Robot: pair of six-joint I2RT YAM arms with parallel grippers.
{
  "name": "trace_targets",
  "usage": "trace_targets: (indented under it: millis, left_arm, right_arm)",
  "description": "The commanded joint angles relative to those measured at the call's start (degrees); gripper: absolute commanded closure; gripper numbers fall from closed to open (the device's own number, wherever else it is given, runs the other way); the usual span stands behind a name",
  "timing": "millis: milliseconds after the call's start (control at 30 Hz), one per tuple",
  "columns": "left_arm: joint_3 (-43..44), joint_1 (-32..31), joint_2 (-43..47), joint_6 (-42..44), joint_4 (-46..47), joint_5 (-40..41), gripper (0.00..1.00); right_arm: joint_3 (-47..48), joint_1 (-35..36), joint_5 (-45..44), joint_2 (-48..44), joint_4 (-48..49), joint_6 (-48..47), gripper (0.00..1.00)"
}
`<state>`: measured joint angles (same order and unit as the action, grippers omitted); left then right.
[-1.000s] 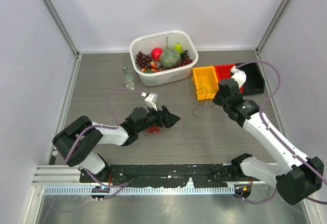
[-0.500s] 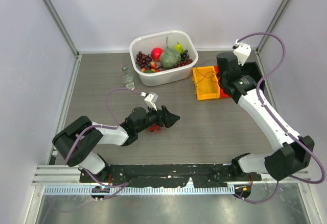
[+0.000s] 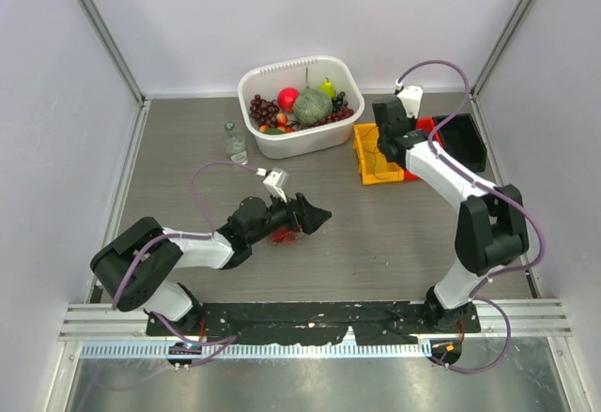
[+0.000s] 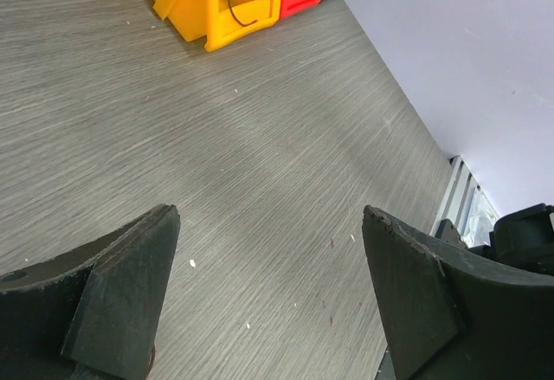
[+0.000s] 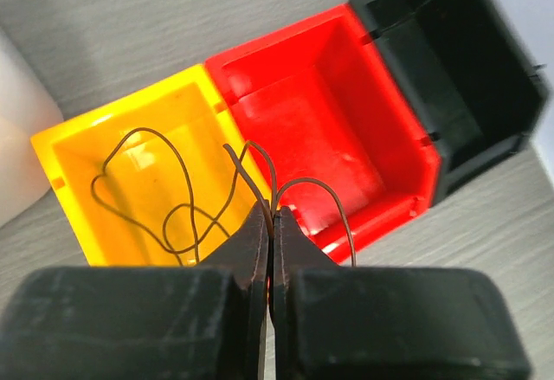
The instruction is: Untangle the cables
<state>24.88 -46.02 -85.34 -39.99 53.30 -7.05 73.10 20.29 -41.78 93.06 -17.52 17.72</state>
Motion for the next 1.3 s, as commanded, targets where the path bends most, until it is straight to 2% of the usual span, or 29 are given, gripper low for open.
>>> trace_targets:
  millis: [0,167,267,400,533,567,667,733,967,1167,1267]
  left_arm:
    - [-0.7,0.2,2.5,1.9,2.3,1.3,0.09]
    - [-1.1,0.2,3.2,2.3,1.1,2.2,0.09]
    - [-1.3,0.2,3.4,2.3,1.1,2.3,0.09]
    - [-1.6,0.3,3.5,2.2,1.1,2.3,0.09]
    - [-1.5,0.3,3.0,1.9,1.6,2.0,0.09]
    - [-1.4,0.2,2.8,1.8,1.7,2.0,0.09]
    - [-1.3,0.2,2.7,1.8,1.8,2.0,0.09]
    - [-1.2,0.1,2.6,1.8,1.8,1.9,0.09]
    - [-0.9,0.2,0.7,0.9,2.3,1.1,0.09]
    - [-1.0,0.2,2.5,2.5,0.1,2.4,0.09]
    - [-1.4,0.2,2.6,2.2,1.2,1.7,0.10]
  right_arm:
    - [1.3,0.0,6.4,5.1,5.7,0.0,0.99]
    - [3.5,-0.1,13.3,11.4,5.7,2.3,0.99]
    - [2.1,-1.0,19.2,14.3,9.0,3.2,0.99]
    - [1.0,-3.9,27.9,17.2,15.4,4.6,0.99]
    - [3.0,-7.3,33.9,20.7,16.7,6.1,0.99]
    - [4.2,-7.8,35.1,21.6,15.0,6.4,0.97]
    - [6.9,-8.3,33.3,21.3,9.3,5.8,0.74]
    - [7.5,-8.3,33.1,19.6,5.9,5.7,0.62]
    - [7.9,-8.3,31.3,13.3,-5.6,5.9,0.48]
    - [3.6,-8.3,30.7,5.7,-6.1,5.7,0.37]
    - [2.5,-7.9,30.7,4.1,-8.3,5.6,0.37]
